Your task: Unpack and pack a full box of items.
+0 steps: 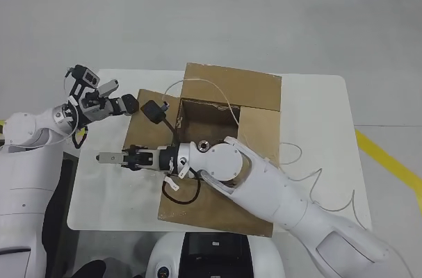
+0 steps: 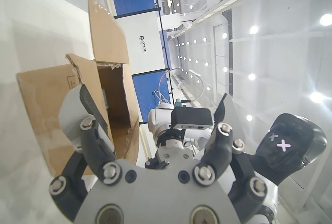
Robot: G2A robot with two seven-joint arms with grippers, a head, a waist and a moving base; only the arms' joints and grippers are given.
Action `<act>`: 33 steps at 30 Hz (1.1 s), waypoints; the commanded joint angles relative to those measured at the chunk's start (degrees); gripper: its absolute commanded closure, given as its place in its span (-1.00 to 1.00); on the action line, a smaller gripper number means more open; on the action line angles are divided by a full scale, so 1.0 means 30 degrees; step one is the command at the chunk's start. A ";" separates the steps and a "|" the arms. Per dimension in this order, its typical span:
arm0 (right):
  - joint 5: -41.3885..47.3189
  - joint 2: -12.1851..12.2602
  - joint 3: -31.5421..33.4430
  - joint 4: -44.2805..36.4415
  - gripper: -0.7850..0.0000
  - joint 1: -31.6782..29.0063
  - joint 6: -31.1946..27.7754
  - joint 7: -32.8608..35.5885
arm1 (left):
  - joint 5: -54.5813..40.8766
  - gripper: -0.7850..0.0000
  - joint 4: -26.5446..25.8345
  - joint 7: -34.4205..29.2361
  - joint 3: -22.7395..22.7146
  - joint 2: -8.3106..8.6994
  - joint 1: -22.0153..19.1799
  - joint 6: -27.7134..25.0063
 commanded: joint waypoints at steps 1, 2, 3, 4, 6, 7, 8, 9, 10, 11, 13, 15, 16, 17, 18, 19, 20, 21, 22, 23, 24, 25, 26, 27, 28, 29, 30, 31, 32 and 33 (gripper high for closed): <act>-0.0719 0.0288 0.0710 -0.0795 -1.00 -0.0584 0.0618 -0.0093 | 0.0544 -1.00 -0.0082 -0.0153 -0.0070 0.0086 0.0240 0.0002; -0.1097 0.0457 0.1091 -0.1289 -1.00 -0.0937 0.1014 -0.0094 | 0.0754 -1.00 -0.0132 -0.0202 -0.0103 0.0123 0.0343 0.0011; -0.1533 0.0648 0.1527 -0.1837 -1.00 -0.1322 0.1481 -0.0084 | 0.0944 -1.00 -0.0192 -0.0304 -0.0111 0.0156 0.0459 0.0055; -0.2016 0.0863 0.2043 -0.2436 -1.00 -0.1759 0.2079 -0.0096 | 0.1153 -1.00 -0.0248 -0.0408 -0.0114 0.0192 0.0587 0.0107; -0.3016 0.1331 0.3156 -0.3900 -1.00 -0.2811 0.3293 0.0083 | 0.1442 -1.00 -0.0433 -0.0669 -0.0111 0.0254 0.0838 0.0229; -0.3603 0.1578 0.3783 -0.4691 -1.00 -0.3396 0.3941 0.0174 | 0.1664 -1.00 -0.0570 -0.0843 -0.0100 0.0290 0.0970 0.0201; -0.4151 0.1820 0.4411 -0.5578 -1.00 -0.4032 0.4605 0.0305 | 0.1557 -1.00 -0.0646 -0.0976 -0.0108 0.0307 0.1124 0.0316; -0.4641 0.2052 0.5034 -0.6474 -1.00 -0.4694 0.5213 0.0495 | 0.1460 -1.00 -0.0747 -0.1038 -0.0132 0.0323 0.1262 0.0437; -0.5205 0.2285 0.5704 -0.7337 -1.00 -0.5354 0.5813 0.0690 | 0.1560 -1.00 -0.0914 -0.1153 -0.0118 0.0348 0.1413 0.0471; -0.5721 0.2506 0.6354 -0.8208 -1.00 -0.6034 0.6360 0.0937 | 0.1614 -1.00 -0.1072 -0.1280 -0.0109 0.0370 0.1572 0.0491; -0.6608 0.2896 0.7582 -0.9844 -1.00 -0.7391 0.7213 0.1393 | 0.1613 -1.00 -0.1408 -0.1478 -0.0097 0.0406 0.1877 0.0552; -0.7253 0.3211 0.8607 -1.1188 -1.00 -0.8619 0.7769 0.1940 | 0.1472 -1.00 -0.1828 -0.1551 -0.0080 0.0418 0.2174 0.0443; -0.7556 0.3346 0.9094 -1.1764 -1.00 -0.9177 0.8010 0.2119 | 0.1222 -1.00 -0.1998 -0.1559 -0.0063 0.0411 0.2329 0.0529; -0.7785 0.3462 0.9512 -1.2309 -1.00 -0.9702 0.8180 0.2294 | 0.1076 -1.00 -0.2212 -0.1621 -0.0028 0.0412 0.2470 0.0614; -0.7981 0.3568 0.9895 -1.2810 -1.00 -1.0196 0.8314 0.2470 | 0.1030 -1.00 -0.2440 -0.1723 0.0011 0.0418 0.2611 0.0642; -0.8210 0.3668 1.0272 -1.3263 -1.00 -1.0659 0.8425 0.2597 | 0.1039 -1.00 -0.2647 -0.1890 0.0085 0.0428 0.2768 0.0732; -0.8390 0.3758 1.0628 -1.3674 -1.00 -1.1120 0.8554 0.2701 | 0.1044 -1.00 -0.2846 -0.2026 0.0138 0.0440 0.2902 0.0824; -0.8512 0.3835 1.0938 -1.4060 -1.00 -1.1539 0.8625 0.2781 | 0.1048 -1.00 -0.3012 -0.2106 0.0164 0.0453 0.3022 0.0878; -0.8636 0.3909 1.1259 -1.4402 -1.00 -1.1947 0.8681 0.2826 | 0.1054 -1.00 -0.3201 -0.2253 0.0239 0.0461 0.3164 0.0956; -0.8732 0.3979 1.1539 -1.4701 -1.00 -1.2333 0.8722 0.2922 | 0.1050 -1.00 -0.3376 -0.2366 0.0298 0.0470 0.3291 0.1031; -0.8813 0.4042 1.1806 -1.4975 -1.00 -1.2679 0.8734 0.2995 | 0.1057 -1.00 -0.3543 -0.2463 0.0355 0.0479 0.3414 0.1087; -0.8871 0.4101 1.2042 -1.5216 -1.00 -1.2991 0.8712 0.3085 | 0.1043 -1.00 -0.3698 -0.2548 0.0412 0.0485 0.3529 0.1150; -0.8878 0.4152 1.2266 -1.5405 -1.00 -1.3279 0.8674 0.3161 | 0.1002 -1.00 -0.3835 -0.2590 0.0460 0.0490 0.3639 0.1217; -0.8892 0.4202 1.2478 -1.5550 -1.00 -1.3538 0.8633 0.3242 | 0.0979 -1.00 -0.3976 -0.2588 0.0500 0.0493 0.3737 0.1246; -0.8886 0.4248 1.2702 -1.5682 -1.00 -1.3777 0.8583 0.3286 | 0.0948 -1.00 -0.4106 -0.2565 0.0551 0.0493 0.3838 0.1291; -0.8871 0.4291 1.2932 -1.5788 -1.00 -1.4012 0.8537 0.3305 | 0.0926 -1.00 -0.4261 -0.2573 0.0614 0.0493 0.3926 0.1329; -0.8830 0.4332 1.3161 -1.5898 -1.00 -1.4232 0.8457 0.3317 | 0.0888 -1.00 -0.4398 -0.2553 0.0667 0.0491 0.4005 0.1362; -0.8751 0.4368 1.3398 -1.5996 -1.00 -1.4455 0.8375 0.3285 | 0.0833 -1.00 -0.4534 -0.2536 0.0722 0.0488 0.4076 0.1402; -0.8660 0.4401 1.3647 -1.6116 -1.00 -1.4669 0.8254 0.3206 | 0.0778 -1.00 -0.4669 -0.2526 0.0780 0.0485 0.4139 0.1449; -0.8599 0.4434 1.3902 -1.6218 -1.00 -1.4893 0.8138 0.3113 | 0.0711 -1.00 -0.4801 -0.2509 0.0837 0.0479 0.4196 0.1470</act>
